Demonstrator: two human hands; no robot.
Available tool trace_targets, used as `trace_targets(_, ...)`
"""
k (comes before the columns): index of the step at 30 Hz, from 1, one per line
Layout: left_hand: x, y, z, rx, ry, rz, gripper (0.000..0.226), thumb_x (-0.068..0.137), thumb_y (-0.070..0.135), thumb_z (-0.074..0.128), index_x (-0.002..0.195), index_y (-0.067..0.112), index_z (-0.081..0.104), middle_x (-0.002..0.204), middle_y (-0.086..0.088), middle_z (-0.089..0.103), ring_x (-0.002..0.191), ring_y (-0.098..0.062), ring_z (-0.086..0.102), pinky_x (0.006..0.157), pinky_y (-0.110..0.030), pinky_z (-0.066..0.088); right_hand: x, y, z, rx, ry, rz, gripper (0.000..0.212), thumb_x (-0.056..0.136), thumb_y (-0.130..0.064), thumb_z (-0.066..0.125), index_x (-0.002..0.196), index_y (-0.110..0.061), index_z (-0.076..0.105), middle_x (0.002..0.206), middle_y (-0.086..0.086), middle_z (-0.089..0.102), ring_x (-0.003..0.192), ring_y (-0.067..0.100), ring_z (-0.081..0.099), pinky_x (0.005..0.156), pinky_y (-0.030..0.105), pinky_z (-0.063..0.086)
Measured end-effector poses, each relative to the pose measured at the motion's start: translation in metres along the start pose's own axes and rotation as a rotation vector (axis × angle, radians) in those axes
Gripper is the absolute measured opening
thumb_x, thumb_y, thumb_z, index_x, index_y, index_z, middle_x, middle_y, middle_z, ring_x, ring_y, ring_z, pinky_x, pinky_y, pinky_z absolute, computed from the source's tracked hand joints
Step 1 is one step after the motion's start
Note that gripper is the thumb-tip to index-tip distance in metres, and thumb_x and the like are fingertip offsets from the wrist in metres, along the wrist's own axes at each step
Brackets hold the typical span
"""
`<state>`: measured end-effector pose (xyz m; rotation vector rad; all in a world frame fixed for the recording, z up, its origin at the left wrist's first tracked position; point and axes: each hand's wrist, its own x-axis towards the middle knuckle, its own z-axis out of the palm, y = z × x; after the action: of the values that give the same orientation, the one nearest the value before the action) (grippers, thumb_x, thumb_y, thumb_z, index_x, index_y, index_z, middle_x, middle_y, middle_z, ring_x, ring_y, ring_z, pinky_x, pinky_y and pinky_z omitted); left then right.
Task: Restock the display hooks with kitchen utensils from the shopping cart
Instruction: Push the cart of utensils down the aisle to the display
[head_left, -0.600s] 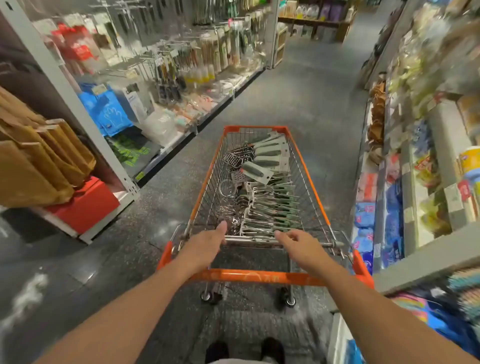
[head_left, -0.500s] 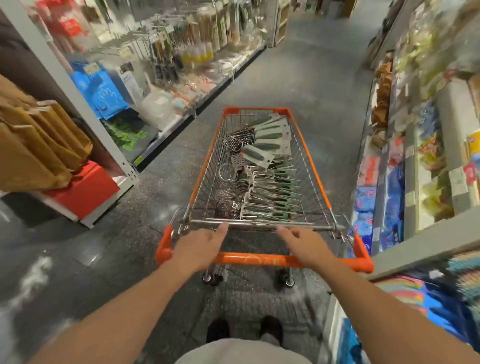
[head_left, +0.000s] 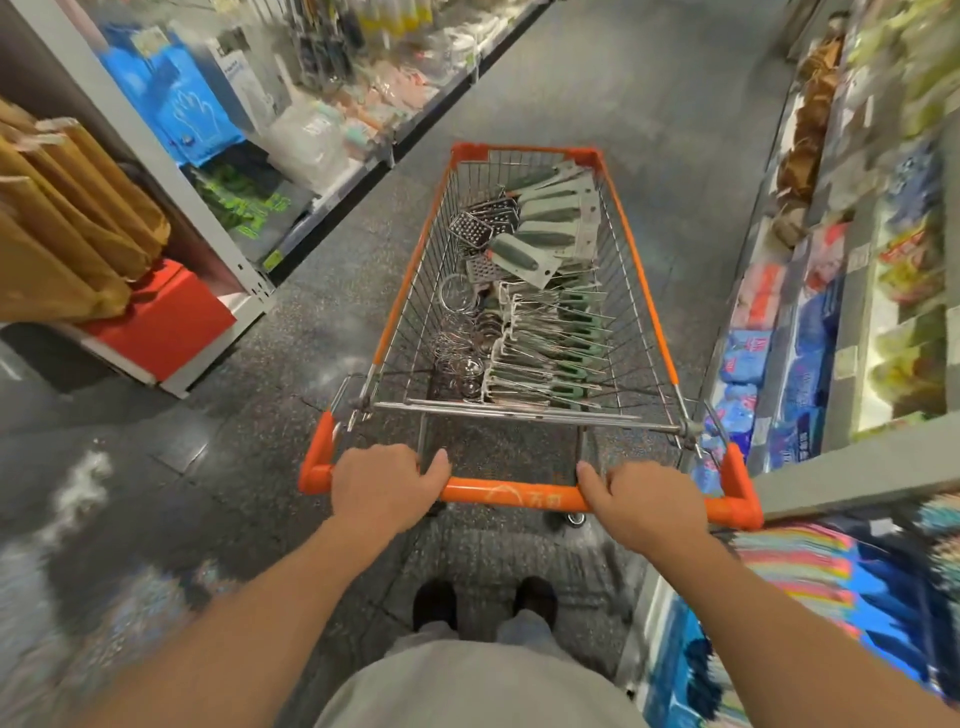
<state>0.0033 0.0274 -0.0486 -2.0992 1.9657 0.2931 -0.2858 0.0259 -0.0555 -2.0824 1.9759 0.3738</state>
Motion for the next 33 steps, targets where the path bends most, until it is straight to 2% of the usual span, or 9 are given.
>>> trace_targets(3,0.005,0.005,-0.002,0.033,-0.007,-0.041,0.067,0.098,0.064,0.031,0.068,0.017,0.067,0.054,0.005,0.043,0.061,-0.021,0.051,0.062,-0.032,0.033,0.004,0.000,-0.001,-0.025,0.020,0.000,0.068,0.101,-0.067,0.025,0.062,-0.018,0.050,0.061,-0.003,0.050,0.060,0.022,0.054,0.053,0.030,0.033)
trace_targets(5,0.009,0.006,-0.004,0.025,0.001,-0.046,0.065,0.098,0.063,0.033,0.068,0.017,0.066,0.054,0.005,0.042,0.060,-0.021,0.051,0.060,-0.032,0.034,0.009,0.001,-0.003,-0.012,0.020,0.004,0.067,0.101,-0.066,0.025,0.059,-0.018,0.048,0.059,-0.004,0.047,0.059,0.022,0.051,0.054,0.031,0.034)
trace_targets(8,0.023,0.004,-0.009,-0.010,0.000,-0.012,0.069,0.099,0.066,0.030,0.064,0.017,0.064,0.055,0.006,0.052,0.054,-0.015,0.056,0.055,-0.028,0.042,0.025,0.000,-0.010,-0.007,0.015,-0.016,0.065,0.100,-0.065,0.026,0.062,-0.018,0.051,0.060,-0.003,0.050,0.061,0.024,0.054,0.056,0.031,0.036)
trace_targets(11,0.045,-0.002,-0.014,-0.030,0.006,-0.004,0.072,0.099,0.068,0.027,0.062,0.018,0.064,0.057,0.006,0.058,0.056,-0.014,0.061,0.059,-0.027,0.051,0.045,-0.003,-0.019,0.038,-0.007,-0.039,0.068,0.101,-0.064,0.024,0.064,-0.017,0.056,0.061,-0.002,0.056,0.057,0.019,0.055,0.052,0.029,0.035)
trace_targets(14,0.067,-0.009,-0.019,-0.016,0.012,-0.023,0.072,0.098,0.068,0.027,0.066,0.018,0.066,0.062,0.003,0.061,0.063,-0.019,0.062,0.064,-0.030,0.049,0.067,-0.003,-0.032,0.067,-0.069,-0.075,0.075,0.102,-0.069,0.021,0.073,-0.016,0.065,0.066,0.000,0.059,0.064,0.021,0.057,0.055,0.030,0.035)
trace_targets(17,0.091,-0.012,-0.023,0.005,0.007,-0.053,0.071,0.098,0.066,0.025,0.067,0.018,0.066,0.065,0.002,0.062,0.066,-0.021,0.063,0.071,-0.032,0.053,0.085,0.008,-0.041,0.016,-0.052,-0.069,0.081,0.101,-0.072,0.017,0.079,-0.017,0.072,0.069,-0.001,0.060,0.067,0.023,0.058,0.058,0.032,0.038)
trace_targets(26,0.166,-0.015,-0.049,0.014,-0.011,-0.114,0.077,0.098,0.073,0.020,0.074,0.018,0.067,0.075,0.000,0.060,0.078,-0.024,0.062,0.075,-0.034,0.052,0.160,0.010,-0.066,0.039,0.000,-0.064,0.074,0.100,-0.071,0.021,0.065,-0.017,0.057,0.064,-0.001,0.053,0.066,0.027,0.055,0.062,0.034,0.040)
trace_targets(29,0.199,-0.011,-0.059,0.026,-0.011,-0.126,0.080,0.096,0.077,0.017,0.075,0.019,0.066,0.084,-0.003,0.064,0.077,-0.024,0.062,0.070,-0.034,0.049,0.193,0.012,-0.080,0.049,0.006,-0.075,0.074,0.100,-0.071,0.020,0.066,-0.017,0.058,0.065,-0.002,0.052,0.068,0.027,0.055,0.064,0.035,0.041)
trace_targets(33,0.249,0.000,-0.070,0.029,0.034,-0.112,0.085,0.094,0.080,0.016,0.072,0.017,0.069,0.078,-0.002,0.067,0.076,-0.024,0.066,0.072,-0.033,0.053,0.249,0.026,-0.102,-0.012,0.045,-0.072,0.073,0.100,-0.071,0.019,0.067,-0.017,0.055,0.074,0.002,0.059,0.078,0.029,0.062,0.067,0.034,0.041)
